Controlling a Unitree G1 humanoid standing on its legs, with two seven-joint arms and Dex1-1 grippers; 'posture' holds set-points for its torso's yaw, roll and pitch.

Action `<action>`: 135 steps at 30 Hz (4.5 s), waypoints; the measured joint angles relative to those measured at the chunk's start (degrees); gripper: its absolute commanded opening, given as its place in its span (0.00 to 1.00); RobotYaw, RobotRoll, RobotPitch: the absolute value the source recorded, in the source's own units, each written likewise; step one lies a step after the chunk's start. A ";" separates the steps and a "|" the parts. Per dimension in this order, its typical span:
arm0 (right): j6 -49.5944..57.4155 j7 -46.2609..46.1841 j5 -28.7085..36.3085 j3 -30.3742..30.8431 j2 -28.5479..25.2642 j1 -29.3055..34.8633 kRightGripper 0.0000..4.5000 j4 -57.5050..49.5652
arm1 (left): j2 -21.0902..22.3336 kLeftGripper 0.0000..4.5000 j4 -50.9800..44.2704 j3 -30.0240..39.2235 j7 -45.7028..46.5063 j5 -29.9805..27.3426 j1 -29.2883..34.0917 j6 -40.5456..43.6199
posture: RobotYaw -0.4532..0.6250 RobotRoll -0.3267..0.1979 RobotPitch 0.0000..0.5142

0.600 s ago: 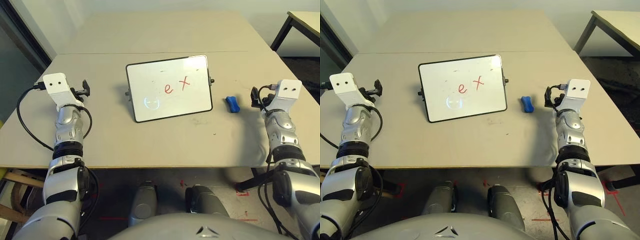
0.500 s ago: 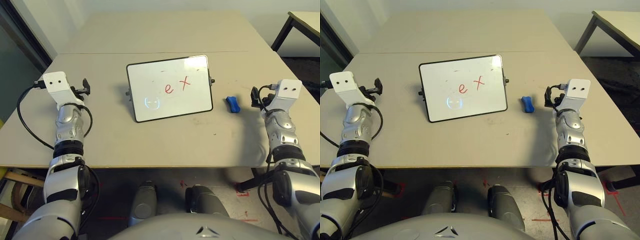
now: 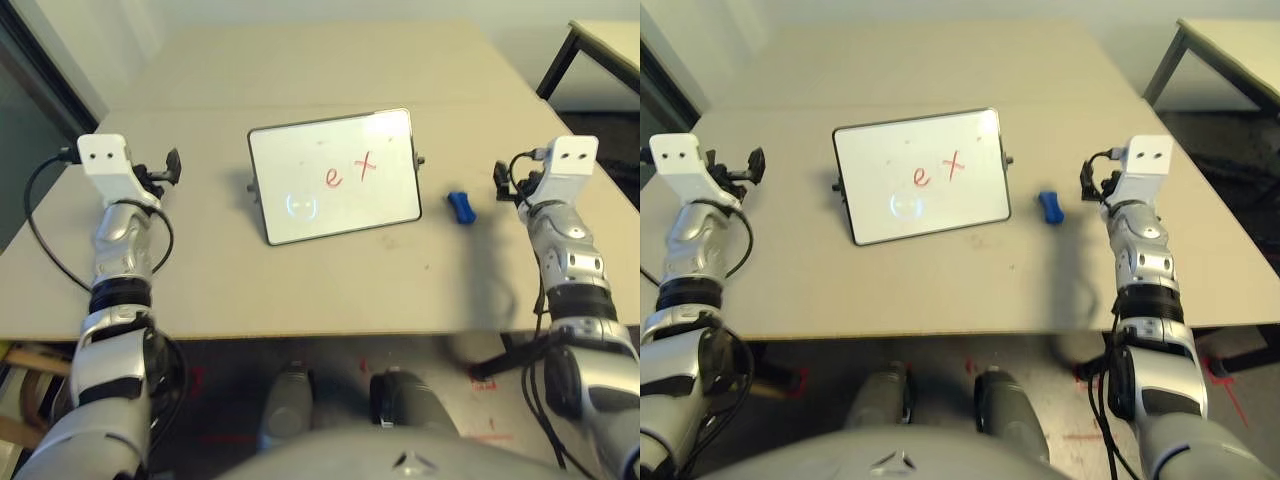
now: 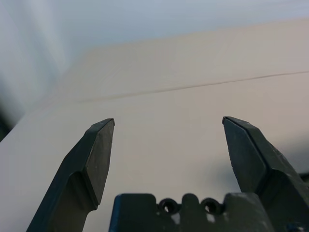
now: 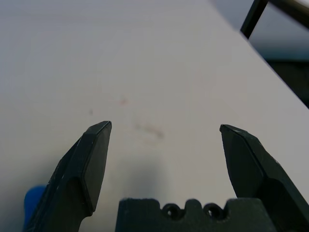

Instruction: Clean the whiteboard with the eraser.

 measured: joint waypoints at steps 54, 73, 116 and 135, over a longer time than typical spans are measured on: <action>24.04 27.64 -12.30 37.97 -14.44 -11.46 0.05 -22.20 | 11.60 1.00 -25.72 -11.33 -47.56 -9.54 4.00 31.68 | 0.66 0.62 0.08; 9.52 29.30 -30.59 50.19 -5.77 -18.25 0.05 -12.03 | 10.36 1.00 -27.56 -11.57 -46.99 -9.69 3.80 32.47 | 0.67 0.62 0.06; -3.41 37.10 -46.94 49.37 -3.50 -15.59 0.05 -6.78 | 10.37 1.00 -29.79 -11.27 -45.01 -11.70 4.03 32.92 | 0.67 0.62 0.03; -4.33 38.15 -50.54 49.89 4.71 -16.50 0.05 -6.96 | 10.39 1.00 -29.74 -11.37 -45.01 -11.69 3.92 32.91 | 0.69 0.62 0.05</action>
